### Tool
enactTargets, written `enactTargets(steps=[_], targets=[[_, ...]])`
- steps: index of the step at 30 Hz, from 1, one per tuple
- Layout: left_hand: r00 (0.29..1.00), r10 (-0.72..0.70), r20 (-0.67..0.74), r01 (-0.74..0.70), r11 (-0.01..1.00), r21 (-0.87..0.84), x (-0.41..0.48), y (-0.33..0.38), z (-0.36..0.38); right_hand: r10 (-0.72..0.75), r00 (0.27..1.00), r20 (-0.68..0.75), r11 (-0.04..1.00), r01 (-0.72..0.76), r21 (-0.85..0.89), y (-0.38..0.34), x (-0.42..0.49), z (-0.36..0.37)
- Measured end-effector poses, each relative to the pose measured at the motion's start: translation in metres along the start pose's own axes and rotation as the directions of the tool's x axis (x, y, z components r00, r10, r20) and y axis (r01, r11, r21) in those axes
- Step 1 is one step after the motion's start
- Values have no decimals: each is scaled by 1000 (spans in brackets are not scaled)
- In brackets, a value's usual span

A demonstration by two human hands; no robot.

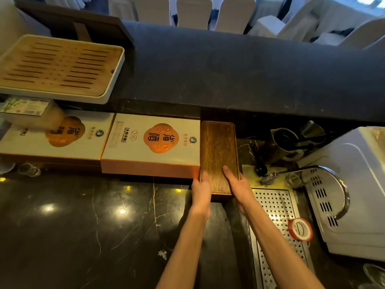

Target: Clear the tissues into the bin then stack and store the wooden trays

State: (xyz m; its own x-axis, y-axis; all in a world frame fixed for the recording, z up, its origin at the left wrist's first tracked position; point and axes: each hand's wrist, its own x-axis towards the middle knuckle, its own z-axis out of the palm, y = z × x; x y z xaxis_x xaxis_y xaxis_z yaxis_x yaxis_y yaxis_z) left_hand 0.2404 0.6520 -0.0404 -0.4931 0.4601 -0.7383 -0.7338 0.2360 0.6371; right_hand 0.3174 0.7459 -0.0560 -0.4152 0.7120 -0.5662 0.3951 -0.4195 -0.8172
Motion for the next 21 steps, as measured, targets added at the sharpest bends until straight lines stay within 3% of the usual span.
enactTargets(steps=[4, 8, 12, 13, 15, 17, 19, 21], targets=[[999, -33, -36, 34, 999, 39, 5, 6, 1, -27, 1000, -13, 998, 27, -58, -2, -1, 1], [999, -42, -11, 44, 976, 212, -11, 20, -2, -65, 998, -25, 962, 56, -267, -20, -11, -2], [997, 78, 16, -76, 866, 494, -37, 18, -18, -343, 937, 64, 821, 332, -465, -25, -40, -6], [992, 128, -10, -94, 777, 622, -47, 14, -23, -420, 902, 94, 735, 399, -547, -18, -49, -9], [949, 314, 9, -194, 563, 803, -64, 2, -32, -516, 844, 149, 467, 422, -777, 5, -66, -17], [869, 459, 184, -343, 291, 893, -77, -8, -37, -506, 828, 241, 179, 374, -910, 25, -81, -23], [843, 408, 351, -384, -2, 923, -81, -9, -40, -415, 865, 283, 83, 346, -935, 29, -90, -25], [857, 317, 407, -367, -180, 913, -85, -6, -43, -353, 891, 285, 67, 328, -942, 26, -100, -23]])
